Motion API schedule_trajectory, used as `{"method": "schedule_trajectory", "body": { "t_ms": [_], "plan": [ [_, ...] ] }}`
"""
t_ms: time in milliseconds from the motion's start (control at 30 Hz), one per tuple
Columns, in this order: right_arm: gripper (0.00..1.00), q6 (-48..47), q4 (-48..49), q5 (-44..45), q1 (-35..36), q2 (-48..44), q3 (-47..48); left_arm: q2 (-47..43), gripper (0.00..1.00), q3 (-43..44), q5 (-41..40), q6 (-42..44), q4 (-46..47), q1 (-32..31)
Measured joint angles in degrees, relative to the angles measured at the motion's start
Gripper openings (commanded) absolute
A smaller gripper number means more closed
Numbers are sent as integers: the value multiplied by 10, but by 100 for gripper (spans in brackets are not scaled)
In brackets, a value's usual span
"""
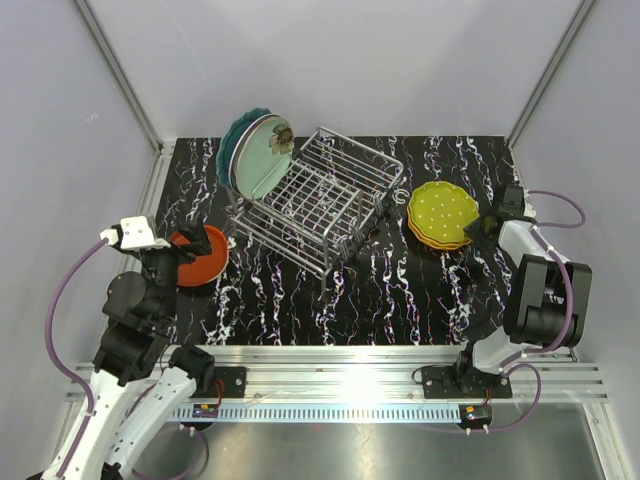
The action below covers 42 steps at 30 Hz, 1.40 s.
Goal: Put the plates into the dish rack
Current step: Grab a plate with the right arm
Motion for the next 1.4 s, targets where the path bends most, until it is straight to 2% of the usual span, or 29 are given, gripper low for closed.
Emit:
{"method": "schedule_trajectory", "body": {
  "t_ms": [167,500,600,867,967,1400],
  "plan": [
    [39,0,10,0,-2,28,8,2,99,0,-1,-1,0,0],
    [31,4,22,-4,-3,38,10,7,99,0,-1,-1,-3,0],
    [25,4,24,-5,-3,38,10,9,99,0,-1,-1,-6,0],
    [4,5,26,-11,-3,27,8,14,99,0,-2,-1,-11,0],
    [0,5,23,-12,-5,23,8,14,99,0,-2,-1,-12,0],
    [1,9,-39,-15,-12,-31,19,14,99,0,-3,-1,-12,0]
  ]
}}
